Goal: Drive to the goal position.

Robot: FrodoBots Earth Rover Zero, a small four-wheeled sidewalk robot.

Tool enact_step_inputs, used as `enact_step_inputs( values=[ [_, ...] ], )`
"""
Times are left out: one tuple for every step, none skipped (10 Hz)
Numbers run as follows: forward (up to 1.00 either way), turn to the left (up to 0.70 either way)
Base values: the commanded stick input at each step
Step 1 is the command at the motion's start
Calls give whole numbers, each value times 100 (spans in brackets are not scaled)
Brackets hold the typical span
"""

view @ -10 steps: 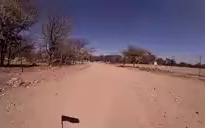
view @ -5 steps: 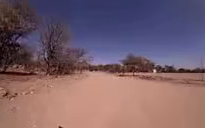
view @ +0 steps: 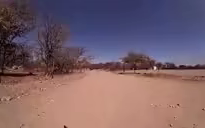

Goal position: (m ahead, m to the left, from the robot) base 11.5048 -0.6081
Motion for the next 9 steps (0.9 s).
enact_step_inputs(
  values=[
    [100,0],
    [100,0],
    [100,0],
    [100,0],
    [100,0],
    [100,0],
    [100,0],
    [100,0],
    [100,0]
  ],
)
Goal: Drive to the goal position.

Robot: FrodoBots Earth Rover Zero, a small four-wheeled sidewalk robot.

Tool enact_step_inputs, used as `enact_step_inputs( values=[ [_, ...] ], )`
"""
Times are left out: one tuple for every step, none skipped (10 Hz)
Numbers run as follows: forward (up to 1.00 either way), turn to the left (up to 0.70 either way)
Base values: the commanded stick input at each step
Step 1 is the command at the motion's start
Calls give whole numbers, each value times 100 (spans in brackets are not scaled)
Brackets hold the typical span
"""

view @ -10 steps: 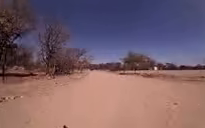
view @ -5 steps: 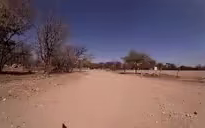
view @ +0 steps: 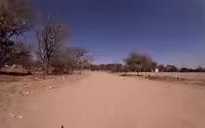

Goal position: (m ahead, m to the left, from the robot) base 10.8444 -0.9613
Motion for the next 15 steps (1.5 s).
enact_step_inputs(
  values=[
    [100,0],
    [100,0],
    [100,0],
    [100,0],
    [100,0],
    [100,0],
    [100,0],
    [100,0],
    [100,0],
    [100,0],
    [100,0],
    [100,0],
    [100,0],
    [100,0],
    [100,0]
  ],
)
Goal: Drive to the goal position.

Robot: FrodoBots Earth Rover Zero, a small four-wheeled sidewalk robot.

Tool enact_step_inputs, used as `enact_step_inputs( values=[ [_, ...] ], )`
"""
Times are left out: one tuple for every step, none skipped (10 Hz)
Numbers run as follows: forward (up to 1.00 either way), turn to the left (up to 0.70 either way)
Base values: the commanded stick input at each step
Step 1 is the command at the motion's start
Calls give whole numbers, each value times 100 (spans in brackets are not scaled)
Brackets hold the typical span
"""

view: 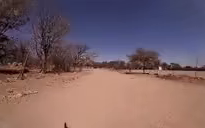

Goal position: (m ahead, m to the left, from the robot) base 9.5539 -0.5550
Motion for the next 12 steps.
enact_step_inputs(
  values=[
    [100,0],
    [100,0],
    [100,0],
    [100,0],
    [100,0],
    [100,0],
    [100,0],
    [100,0],
    [100,0],
    [100,0],
    [100,0],
    [100,0]
  ],
)
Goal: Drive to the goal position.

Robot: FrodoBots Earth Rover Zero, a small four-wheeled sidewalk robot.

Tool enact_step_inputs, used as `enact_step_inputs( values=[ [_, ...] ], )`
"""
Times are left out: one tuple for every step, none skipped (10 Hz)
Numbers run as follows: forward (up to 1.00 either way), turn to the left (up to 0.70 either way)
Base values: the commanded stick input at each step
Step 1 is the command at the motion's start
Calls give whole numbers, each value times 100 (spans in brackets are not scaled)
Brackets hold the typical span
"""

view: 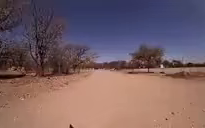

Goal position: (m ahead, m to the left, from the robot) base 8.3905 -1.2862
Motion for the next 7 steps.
enact_step_inputs(
  values=[
    [100,0],
    [100,0],
    [100,0],
    [100,0],
    [100,0],
    [100,0],
    [100,0]
  ],
)
